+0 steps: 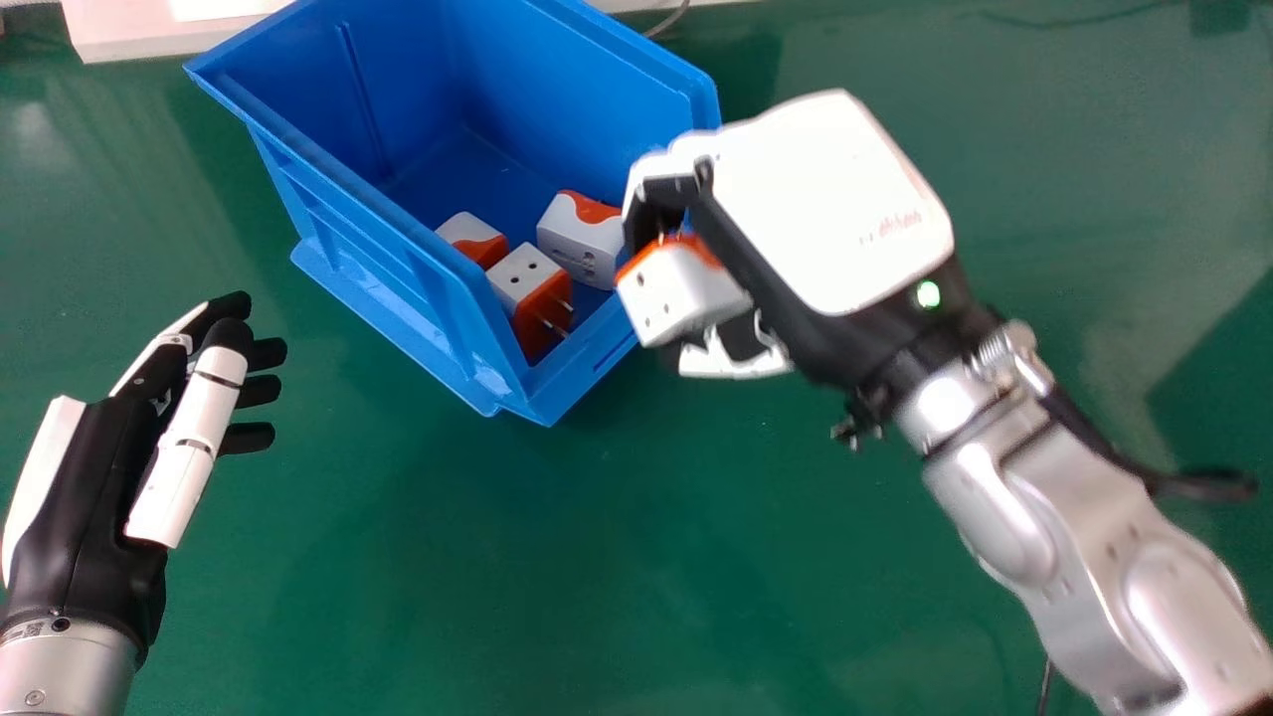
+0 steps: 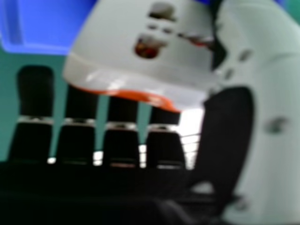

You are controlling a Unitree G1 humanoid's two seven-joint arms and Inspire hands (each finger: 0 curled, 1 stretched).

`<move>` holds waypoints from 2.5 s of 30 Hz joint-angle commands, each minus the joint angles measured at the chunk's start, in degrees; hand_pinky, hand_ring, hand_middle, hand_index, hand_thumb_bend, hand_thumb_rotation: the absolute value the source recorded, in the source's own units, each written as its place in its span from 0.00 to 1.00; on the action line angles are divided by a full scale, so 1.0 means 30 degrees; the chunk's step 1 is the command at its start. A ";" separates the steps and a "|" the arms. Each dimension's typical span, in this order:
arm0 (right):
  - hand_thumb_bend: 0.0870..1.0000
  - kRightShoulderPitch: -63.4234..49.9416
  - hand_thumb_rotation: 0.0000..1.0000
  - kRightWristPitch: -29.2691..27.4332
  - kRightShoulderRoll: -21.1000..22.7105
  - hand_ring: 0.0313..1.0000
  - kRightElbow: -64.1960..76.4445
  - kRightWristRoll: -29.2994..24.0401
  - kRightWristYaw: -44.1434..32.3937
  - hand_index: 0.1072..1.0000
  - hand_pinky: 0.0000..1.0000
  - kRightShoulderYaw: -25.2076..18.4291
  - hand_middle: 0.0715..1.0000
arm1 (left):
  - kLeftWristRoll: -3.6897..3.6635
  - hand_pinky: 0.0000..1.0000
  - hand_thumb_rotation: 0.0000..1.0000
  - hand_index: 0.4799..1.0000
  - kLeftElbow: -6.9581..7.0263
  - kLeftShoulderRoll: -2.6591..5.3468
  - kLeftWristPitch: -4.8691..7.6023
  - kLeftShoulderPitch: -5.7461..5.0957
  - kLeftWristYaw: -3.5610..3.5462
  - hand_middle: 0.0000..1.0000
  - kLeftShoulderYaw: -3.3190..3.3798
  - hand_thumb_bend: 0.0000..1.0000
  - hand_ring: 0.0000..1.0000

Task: Pick all objects and put in blue box

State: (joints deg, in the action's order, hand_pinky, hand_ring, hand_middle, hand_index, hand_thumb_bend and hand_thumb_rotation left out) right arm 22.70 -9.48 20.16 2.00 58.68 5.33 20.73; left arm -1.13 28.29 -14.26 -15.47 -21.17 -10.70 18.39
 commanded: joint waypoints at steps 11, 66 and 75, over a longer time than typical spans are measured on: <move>0.45 0.5979 0.00 -0.0136 -0.2165 0.42 -0.6521 0.0016 0.2821 0.44 0.34 0.1472 0.50 | -0.0024 0.73 0.89 0.76 0.0583 -0.0146 0.0507 -0.0450 -0.0030 0.81 0.0067 0.43 0.80; 0.58 1.5375 0.16 0.1210 -0.6465 0.88 -2.3465 -0.1827 0.4770 0.84 0.82 0.6288 0.89 | -0.0072 0.72 0.90 0.77 0.1365 0.0074 0.0435 -0.0980 0.0038 0.82 -0.0073 0.46 0.80; 0.55 1.4941 0.50 0.1794 -0.6275 0.99 -2.3292 -0.1826 0.4889 0.98 0.98 0.6656 0.99 | -0.0112 0.71 0.90 0.76 0.1050 -0.0057 0.0485 -0.0758 -0.0028 0.81 0.0024 0.46 0.80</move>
State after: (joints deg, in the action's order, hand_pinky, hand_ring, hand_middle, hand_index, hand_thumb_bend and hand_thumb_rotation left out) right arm 67.49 -5.06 0.62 -69.25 53.65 18.84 40.87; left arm -1.13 30.92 -14.01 -15.04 -23.69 -10.79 18.10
